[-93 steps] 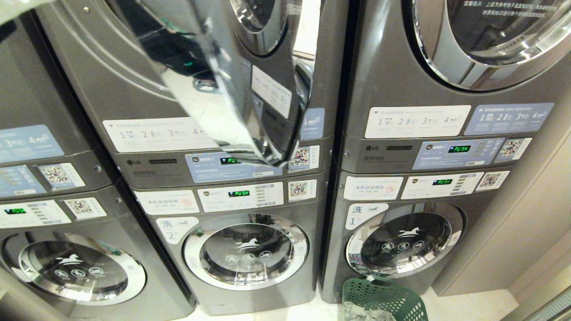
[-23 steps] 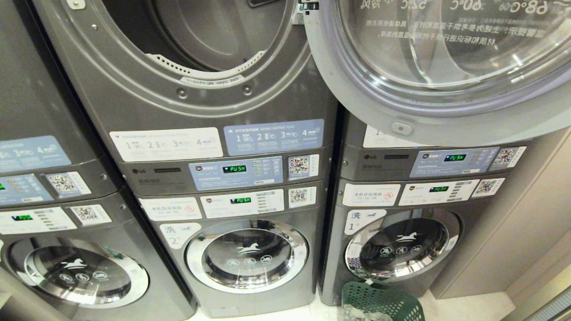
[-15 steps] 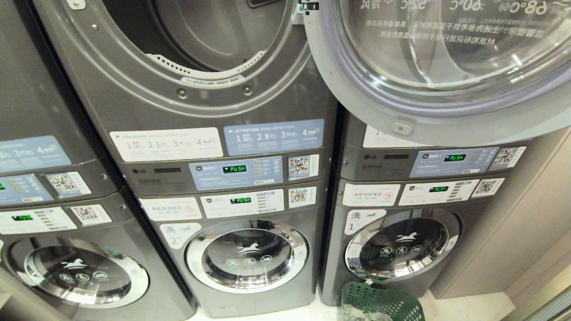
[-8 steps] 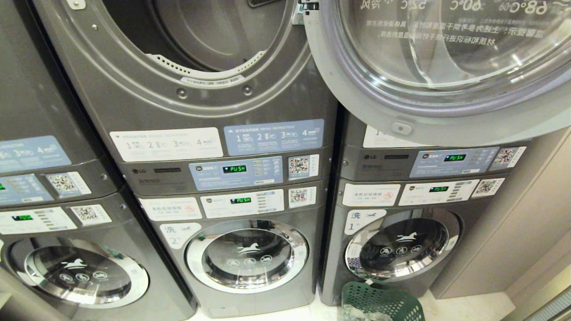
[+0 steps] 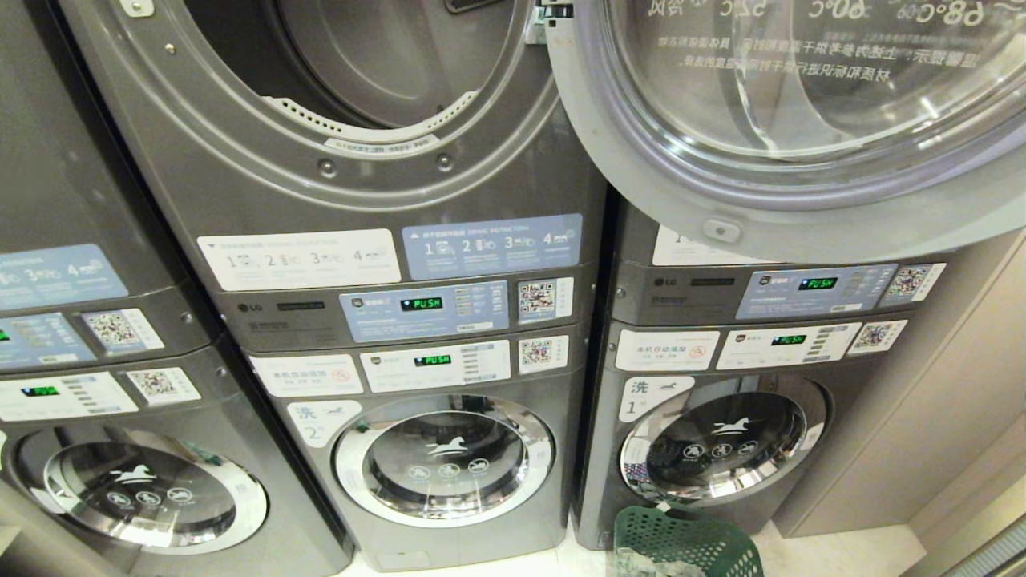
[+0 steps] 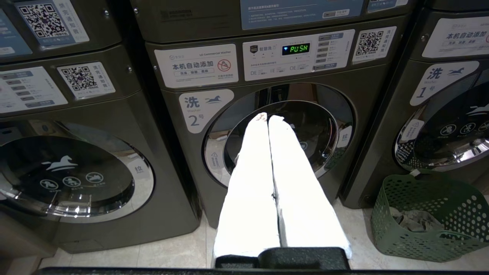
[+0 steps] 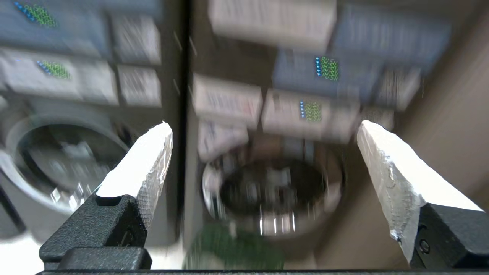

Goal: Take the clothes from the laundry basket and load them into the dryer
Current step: Take the clothes out of the basket

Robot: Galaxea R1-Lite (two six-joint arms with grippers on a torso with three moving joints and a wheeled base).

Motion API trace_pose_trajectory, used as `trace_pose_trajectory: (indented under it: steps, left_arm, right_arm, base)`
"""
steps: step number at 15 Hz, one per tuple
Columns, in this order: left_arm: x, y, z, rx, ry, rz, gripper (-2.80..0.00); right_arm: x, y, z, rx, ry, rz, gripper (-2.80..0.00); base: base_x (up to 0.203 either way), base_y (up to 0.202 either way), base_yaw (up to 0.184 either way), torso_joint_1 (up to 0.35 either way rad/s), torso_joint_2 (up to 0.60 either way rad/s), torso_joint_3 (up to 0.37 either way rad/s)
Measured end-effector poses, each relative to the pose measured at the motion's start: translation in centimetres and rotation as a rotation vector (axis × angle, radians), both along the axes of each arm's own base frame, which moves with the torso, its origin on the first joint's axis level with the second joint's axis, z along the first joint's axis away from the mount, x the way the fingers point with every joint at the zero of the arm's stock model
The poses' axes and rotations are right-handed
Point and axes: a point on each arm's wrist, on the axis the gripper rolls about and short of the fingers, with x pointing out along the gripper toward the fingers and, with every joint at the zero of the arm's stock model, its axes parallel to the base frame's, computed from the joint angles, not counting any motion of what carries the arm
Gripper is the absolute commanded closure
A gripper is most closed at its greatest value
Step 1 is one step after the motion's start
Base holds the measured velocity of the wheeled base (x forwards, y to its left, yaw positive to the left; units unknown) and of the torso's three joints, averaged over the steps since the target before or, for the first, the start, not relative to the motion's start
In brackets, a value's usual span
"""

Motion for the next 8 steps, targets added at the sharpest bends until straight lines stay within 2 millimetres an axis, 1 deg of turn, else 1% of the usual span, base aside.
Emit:
trace_pose_trajectory:
  steps: [2,3,4,5,6,8]
  left_arm:
    - [0.0,0.0,-0.1,0.005,0.007,0.0,0.0]
    - [0.0,0.0,0.0,0.005,0.003,0.001,0.0]
    - [0.0,0.0,0.0,0.001,-0.001,0.002,0.0]
    - [0.0,0.0,0.0,-0.004,-0.001,0.003,0.0]
    - [0.0,0.0,0.0,-0.012,-0.001,0.005,0.0]
    - [0.0,0.0,0.0,-0.041,-0.001,0.018,0.0]
  right_arm:
    - [-1.3,0.2,4.6,-0.018,-0.093,0.097,-2.8]
    - [-1.3,0.3,7.1,-0.013,-0.107,0.154,-2.8]
    - [-0.7,0.4,9.5,0.001,-0.1,0.205,-2.8]
    - [0.4,0.5,11.7,0.016,-0.087,0.246,-2.8]
    - [2.2,0.6,13.9,0.031,-0.07,0.277,-2.8]
    - [6.8,0.6,17.2,0.029,-0.073,0.278,-2.8]
  base:
    - [0.0,0.0,0.0,0.0,0.0,0.0]
    - [0.0,0.0,0.0,0.0,0.0,0.0]
    - [0.0,0.0,0.0,0.0,0.0,0.0]
    - [0.0,0.0,0.0,0.0,0.0,0.0]
    - [0.0,0.0,0.0,0.0,0.0,0.0]
    - [0.0,0.0,0.0,0.0,0.0,0.0]
